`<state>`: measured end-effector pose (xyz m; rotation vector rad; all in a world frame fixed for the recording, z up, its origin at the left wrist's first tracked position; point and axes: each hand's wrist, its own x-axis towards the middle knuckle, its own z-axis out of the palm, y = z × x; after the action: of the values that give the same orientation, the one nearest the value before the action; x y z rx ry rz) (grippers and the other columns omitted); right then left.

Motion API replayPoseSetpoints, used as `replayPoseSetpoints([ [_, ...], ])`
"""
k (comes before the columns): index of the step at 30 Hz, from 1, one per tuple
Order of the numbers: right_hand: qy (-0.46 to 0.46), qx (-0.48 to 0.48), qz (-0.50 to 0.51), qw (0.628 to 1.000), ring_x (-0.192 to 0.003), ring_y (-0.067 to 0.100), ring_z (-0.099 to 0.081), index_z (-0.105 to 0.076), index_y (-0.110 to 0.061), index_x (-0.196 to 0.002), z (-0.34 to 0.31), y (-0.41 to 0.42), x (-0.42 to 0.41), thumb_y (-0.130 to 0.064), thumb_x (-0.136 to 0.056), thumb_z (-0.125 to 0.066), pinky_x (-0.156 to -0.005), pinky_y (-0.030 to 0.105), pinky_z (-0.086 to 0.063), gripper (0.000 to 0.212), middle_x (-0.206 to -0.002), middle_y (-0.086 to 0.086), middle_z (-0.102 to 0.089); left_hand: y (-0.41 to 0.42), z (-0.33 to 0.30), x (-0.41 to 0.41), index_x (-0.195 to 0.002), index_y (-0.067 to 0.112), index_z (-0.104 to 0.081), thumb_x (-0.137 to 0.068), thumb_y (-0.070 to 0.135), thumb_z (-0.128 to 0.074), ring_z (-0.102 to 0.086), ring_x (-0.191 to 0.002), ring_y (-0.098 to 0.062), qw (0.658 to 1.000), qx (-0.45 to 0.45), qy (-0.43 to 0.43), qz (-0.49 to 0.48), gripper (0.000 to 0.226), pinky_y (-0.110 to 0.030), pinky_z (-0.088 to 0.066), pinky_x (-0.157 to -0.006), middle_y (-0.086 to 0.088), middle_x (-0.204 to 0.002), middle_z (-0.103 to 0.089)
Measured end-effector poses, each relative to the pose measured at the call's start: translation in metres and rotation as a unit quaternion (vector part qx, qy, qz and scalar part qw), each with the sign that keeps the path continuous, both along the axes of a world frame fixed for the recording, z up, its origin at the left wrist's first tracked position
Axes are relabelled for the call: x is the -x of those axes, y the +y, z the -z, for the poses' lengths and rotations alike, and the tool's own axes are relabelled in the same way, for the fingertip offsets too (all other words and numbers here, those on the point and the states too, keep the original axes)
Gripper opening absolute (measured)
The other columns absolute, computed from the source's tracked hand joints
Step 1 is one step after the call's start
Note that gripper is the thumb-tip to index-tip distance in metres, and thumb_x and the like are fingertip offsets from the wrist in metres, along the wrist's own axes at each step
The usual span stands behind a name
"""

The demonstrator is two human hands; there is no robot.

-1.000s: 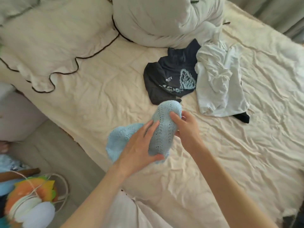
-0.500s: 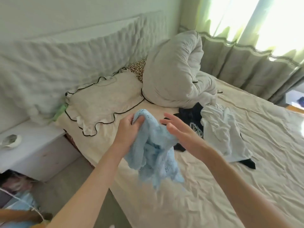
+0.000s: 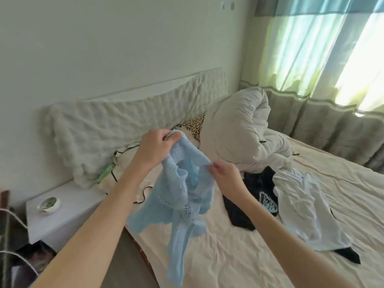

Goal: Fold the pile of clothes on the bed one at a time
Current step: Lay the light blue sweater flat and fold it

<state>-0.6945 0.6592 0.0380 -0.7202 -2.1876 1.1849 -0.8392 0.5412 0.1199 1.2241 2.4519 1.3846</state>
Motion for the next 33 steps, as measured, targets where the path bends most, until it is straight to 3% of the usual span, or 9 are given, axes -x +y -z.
replayPoseSetpoints([
  [2,0.034,0.055,-0.005,0.998,-0.068,0.013,-0.050,-0.061,-0.007,-0.078,-0.023,0.021,-0.001,-0.012,-0.096,-0.051,-0.066,0.023,-0.041,0.022,-0.071,0.003,-0.056,-0.010,-0.006,0.016,-0.067,0.010,-0.067,-0.091,0.028,-0.060,-0.038,-0.045,-0.005,0.997,0.040,0.049,-0.034,0.031,-0.018,-0.028,-0.047,0.000,-0.043,-0.039],
  [8,0.021,-0.080,-0.029,0.996,-0.048,0.000,-0.035,-0.051,-0.014,-0.070,-0.081,0.058,0.012,-0.020,-0.096,-0.053,-0.049,0.013,-0.030,0.027,-0.057,-0.007,-0.039,-0.006,-0.008,0.027,-0.102,0.008,-0.068,-0.099,0.025,-0.044,-0.056,-0.084,-0.016,0.999,0.029,-0.014,0.031,0.029,-0.032,-0.043,-0.078,-0.005,-0.090,-0.065],
  [10,0.006,-0.126,-0.053,0.991,-0.057,0.006,-0.044,-0.054,-0.022,-0.078,-0.092,0.067,0.008,-0.041,-0.086,-0.062,-0.058,0.024,-0.036,0.022,-0.064,-0.006,-0.049,-0.004,-0.014,0.031,-0.088,0.014,-0.063,-0.100,0.029,-0.041,-0.054,-0.075,-0.012,0.999,0.014,0.016,0.038,0.028,-0.028,-0.042,-0.071,0.002,-0.081,-0.061],
  [13,-0.117,-0.275,-0.042,0.953,-0.064,0.003,-0.048,-0.047,-0.034,-0.096,-0.095,0.072,-0.003,-0.068,-0.066,-0.064,-0.057,0.022,-0.034,0.049,-0.071,-0.015,-0.053,-0.007,-0.019,0.040,-0.073,0.021,-0.054,-0.092,0.049,-0.047,-0.049,-0.058,-0.009,0.994,0.034,0.091,0.044,0.034,-0.021,-0.036,-0.056,0.007,-0.064,-0.055],
  [15,-0.106,-0.328,-0.023,0.938,-0.065,0.005,-0.050,-0.053,-0.027,-0.101,-0.096,0.078,-0.006,-0.049,-0.076,-0.070,-0.055,0.022,-0.030,0.037,-0.070,-0.019,-0.050,-0.011,-0.018,0.037,-0.082,0.031,-0.055,-0.073,0.072,-0.049,-0.055,-0.063,-0.008,0.990,0.085,0.095,0.055,0.042,-0.022,-0.039,-0.058,0.010,-0.071,-0.061],
  [19,-0.024,-0.192,-0.024,0.981,-0.090,0.025,-0.060,-0.066,-0.009,-0.097,-0.112,0.091,-0.007,-0.001,-0.083,-0.063,-0.078,0.028,-0.043,0.016,-0.091,0.007,-0.066,0.000,0.005,0.018,-0.113,0.045,-0.038,-0.052,0.090,-0.042,-0.057,-0.090,-0.014,0.942,0.251,0.222,0.032,0.076,-0.029,-0.038,-0.072,0.016,-0.097,-0.055],
  [24,0.026,-0.211,-0.037,0.976,-0.078,0.006,-0.056,-0.071,-0.007,-0.096,-0.133,0.083,-0.004,0.006,-0.083,-0.059,-0.069,0.003,-0.036,0.022,-0.087,0.000,-0.065,0.014,0.024,0.013,-0.120,0.031,-0.041,-0.088,0.037,-0.049,-0.058,-0.090,-0.022,0.944,0.169,0.282,-0.027,0.033,-0.031,-0.040,-0.066,0.003,-0.112,-0.056],
  [30,-0.099,-0.342,0.020,0.934,-0.098,0.027,-0.053,-0.069,-0.002,-0.103,-0.135,0.108,-0.018,0.014,-0.080,-0.046,-0.077,0.015,-0.027,0.037,-0.100,0.016,-0.061,0.007,0.007,0.045,-0.098,0.024,-0.061,-0.085,0.009,-0.050,-0.056,-0.089,-0.026,0.952,0.160,0.220,-0.139,0.023,-0.032,-0.038,-0.070,-0.002,-0.105,-0.057],
  [33,-0.180,-0.312,0.077,0.930,-0.102,0.032,-0.054,-0.068,-0.003,-0.103,-0.121,0.134,-0.034,0.011,-0.080,-0.042,-0.083,0.026,-0.035,0.037,-0.103,0.019,-0.061,-0.002,-0.001,0.064,-0.091,0.023,-0.065,-0.082,0.007,-0.052,-0.058,-0.091,-0.025,0.962,0.171,0.140,-0.159,0.022,-0.032,-0.042,-0.072,-0.003,-0.105,-0.065],
])
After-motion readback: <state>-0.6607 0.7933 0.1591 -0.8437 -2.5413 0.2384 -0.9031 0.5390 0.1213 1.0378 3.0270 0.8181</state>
